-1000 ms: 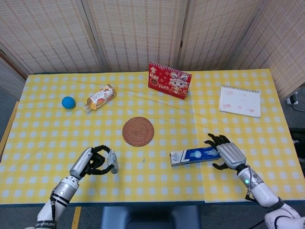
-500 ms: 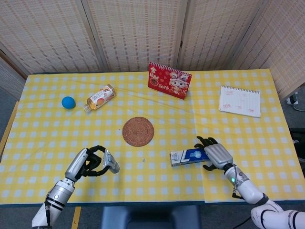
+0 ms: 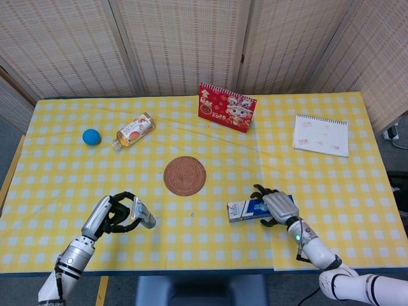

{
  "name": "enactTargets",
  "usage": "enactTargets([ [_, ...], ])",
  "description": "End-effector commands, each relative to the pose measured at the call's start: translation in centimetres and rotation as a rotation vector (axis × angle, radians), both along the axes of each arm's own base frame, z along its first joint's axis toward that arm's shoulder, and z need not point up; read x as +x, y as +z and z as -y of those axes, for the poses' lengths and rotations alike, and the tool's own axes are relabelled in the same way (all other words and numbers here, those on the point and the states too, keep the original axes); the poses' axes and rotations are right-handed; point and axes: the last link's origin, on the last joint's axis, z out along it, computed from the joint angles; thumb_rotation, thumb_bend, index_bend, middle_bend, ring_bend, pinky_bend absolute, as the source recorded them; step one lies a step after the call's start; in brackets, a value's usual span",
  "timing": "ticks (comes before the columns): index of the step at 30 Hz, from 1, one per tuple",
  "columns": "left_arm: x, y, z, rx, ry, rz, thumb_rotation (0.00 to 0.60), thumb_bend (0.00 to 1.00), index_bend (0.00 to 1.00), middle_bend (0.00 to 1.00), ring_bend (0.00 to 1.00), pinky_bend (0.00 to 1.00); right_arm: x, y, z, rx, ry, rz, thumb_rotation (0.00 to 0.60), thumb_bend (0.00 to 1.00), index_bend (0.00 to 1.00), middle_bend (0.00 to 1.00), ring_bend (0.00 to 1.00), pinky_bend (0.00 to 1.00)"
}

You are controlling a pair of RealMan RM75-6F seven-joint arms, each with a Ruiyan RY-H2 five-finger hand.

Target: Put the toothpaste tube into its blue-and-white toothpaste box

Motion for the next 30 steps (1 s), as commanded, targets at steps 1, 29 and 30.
enactTargets([
  [1,-0.1,0.0,0.0,-0.002,-0.002,-0.002,0.600,0.59,0.92,1.00,1.00,1.00,0.1,-0.2,-0.1,-0.006,0.002,0.006,0.600,0.30,0.31,0.17,0.24,0.27],
  [29,1.2,3.6,-0.6,0.094,-0.007,0.019,0.600,0.60,0.92,1.00,1.00,1.00,1.9,1.9,-0.2,-0.119,-0.037,0.293,0.600,0.30,0.46,0.30,0.35,0.37],
  [30,2.0,4.4,-0.9,0.128,-0.024,0.031,0.600,0.60,0.92,1.00,1.00,1.00,2.6,2.0,-0.2,-0.118,-0.048,0.357,0.600,0.30,0.46,0.30,0.36,0.37],
])
